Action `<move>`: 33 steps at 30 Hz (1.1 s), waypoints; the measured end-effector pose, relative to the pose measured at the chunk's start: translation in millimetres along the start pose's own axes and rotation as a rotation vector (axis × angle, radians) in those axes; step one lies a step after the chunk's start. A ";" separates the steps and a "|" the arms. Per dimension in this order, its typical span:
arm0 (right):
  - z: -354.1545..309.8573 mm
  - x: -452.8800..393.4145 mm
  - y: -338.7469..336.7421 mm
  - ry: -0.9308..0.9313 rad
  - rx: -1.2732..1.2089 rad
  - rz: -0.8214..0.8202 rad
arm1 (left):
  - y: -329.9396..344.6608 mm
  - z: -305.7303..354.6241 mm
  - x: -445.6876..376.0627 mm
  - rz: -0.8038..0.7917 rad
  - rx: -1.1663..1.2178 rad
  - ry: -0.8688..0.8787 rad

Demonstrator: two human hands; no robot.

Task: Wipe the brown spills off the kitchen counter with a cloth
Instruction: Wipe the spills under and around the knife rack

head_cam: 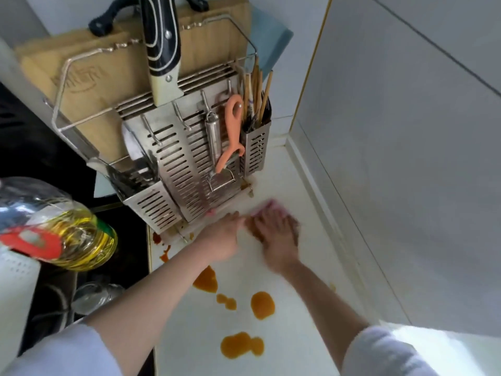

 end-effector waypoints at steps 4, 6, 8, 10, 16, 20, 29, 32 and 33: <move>-33.6 86.4 17.1 -0.432 -0.110 -0.292 | -0.1 1.1 -4.8 -0.096 -0.029 0.001; 15.1 53.6 1.7 -0.279 -0.101 -0.171 | 4.2 1.2 -7.3 -0.141 -0.093 -0.011; 59.5 4.9 -16.5 0.092 -0.035 -0.041 | 2.8 3.5 -7.3 -0.188 -0.093 -0.052; 46.6 -23.5 -14.3 0.268 0.002 0.015 | -6.6 7.7 -8.2 -0.192 -0.102 -0.079; 9.7 65.8 6.2 -0.248 -0.077 -0.082 | -9.0 0.6 -4.3 -0.197 -0.202 -0.044; 87.2 60.1 -42.4 0.102 -0.055 0.088 | 9.6 0.8 -15.7 -0.242 -0.235 -0.033; 53.2 104.6 -45.3 0.014 -0.046 0.054 | 30.1 24.5 -18.2 -0.137 -0.232 -0.103; 83.9 94.0 -58.3 0.284 0.195 0.150 | 30.2 27.4 -19.5 -0.151 -0.245 -0.106; 81.0 91.9 -55.9 0.356 0.208 0.133 | 31.0 27.6 -19.4 -0.155 -0.241 -0.107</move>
Point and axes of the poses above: each hand's wrist, its own x-axis away from the middle knuckle, its own y-axis out of the palm, z = x × y, the point moved 7 cm from there along -x, towards the middle knuckle, and after that the axes turned 3 degrees about x, right-handed, at the moved point
